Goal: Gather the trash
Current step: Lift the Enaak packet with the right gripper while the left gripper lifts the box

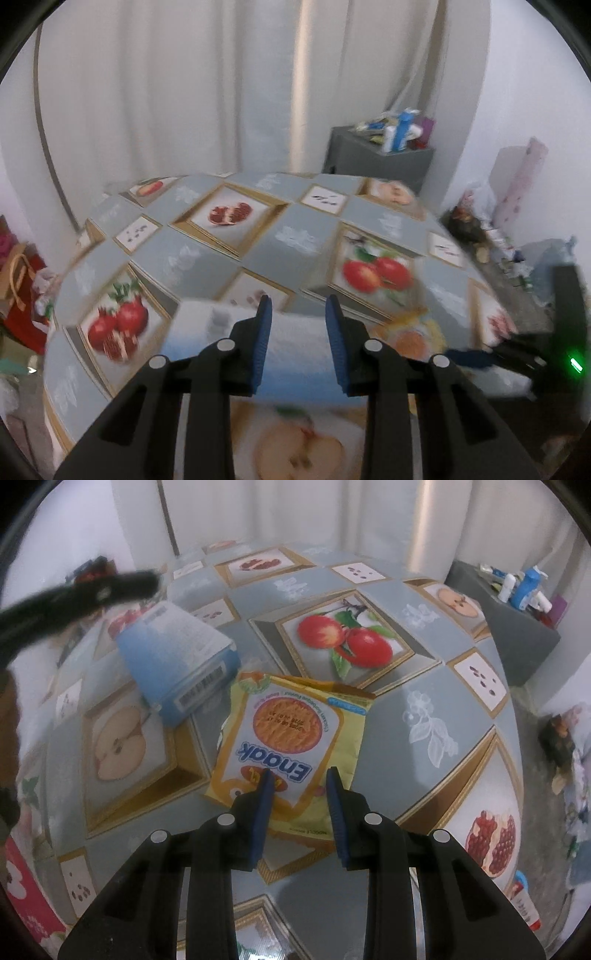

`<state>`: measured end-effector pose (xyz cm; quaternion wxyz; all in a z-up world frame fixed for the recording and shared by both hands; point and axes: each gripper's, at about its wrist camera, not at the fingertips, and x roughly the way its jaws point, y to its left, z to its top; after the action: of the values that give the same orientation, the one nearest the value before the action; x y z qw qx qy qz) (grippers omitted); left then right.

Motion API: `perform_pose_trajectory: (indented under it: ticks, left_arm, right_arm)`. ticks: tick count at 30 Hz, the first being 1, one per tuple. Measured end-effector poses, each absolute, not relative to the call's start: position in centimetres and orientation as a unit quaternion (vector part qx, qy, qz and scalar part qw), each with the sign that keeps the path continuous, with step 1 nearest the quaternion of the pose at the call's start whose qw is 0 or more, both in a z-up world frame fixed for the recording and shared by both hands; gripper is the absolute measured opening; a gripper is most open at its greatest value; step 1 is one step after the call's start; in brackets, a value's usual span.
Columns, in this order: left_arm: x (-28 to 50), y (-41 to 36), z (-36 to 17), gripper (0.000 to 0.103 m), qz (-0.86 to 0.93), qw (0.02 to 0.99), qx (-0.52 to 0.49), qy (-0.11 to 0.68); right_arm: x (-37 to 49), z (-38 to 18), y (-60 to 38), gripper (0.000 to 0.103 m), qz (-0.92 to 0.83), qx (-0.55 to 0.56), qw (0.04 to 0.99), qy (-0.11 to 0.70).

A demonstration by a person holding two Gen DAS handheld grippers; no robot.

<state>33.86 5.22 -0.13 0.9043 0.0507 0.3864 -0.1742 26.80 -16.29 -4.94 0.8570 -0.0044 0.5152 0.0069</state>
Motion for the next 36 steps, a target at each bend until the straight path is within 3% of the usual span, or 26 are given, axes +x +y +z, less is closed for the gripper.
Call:
perform_pose_trajectory:
  ticks: [6, 11, 36]
  left_arm:
    - [39.0, 5.6, -3.4, 0.029, -0.139, 0.887, 0.063, 0.437]
    - [38.6, 6.9, -5.2, 0.029, -0.13, 0.873, 0.061, 0.466]
    - [18.7, 7.7, -5.3, 0.029, -0.204, 0.851, -0.031, 0.483]
  right_arm:
    - [26.8, -5.0, -16.5, 0.028, 0.01, -0.005, 0.859, 0.512]
    - [26.6, -5.0, -16.4, 0.028, 0.008, -0.002, 0.86, 0.51]
    - [15.9, -4.9, -17.1, 0.028, -0.01, 0.068, 0.862, 0.503]
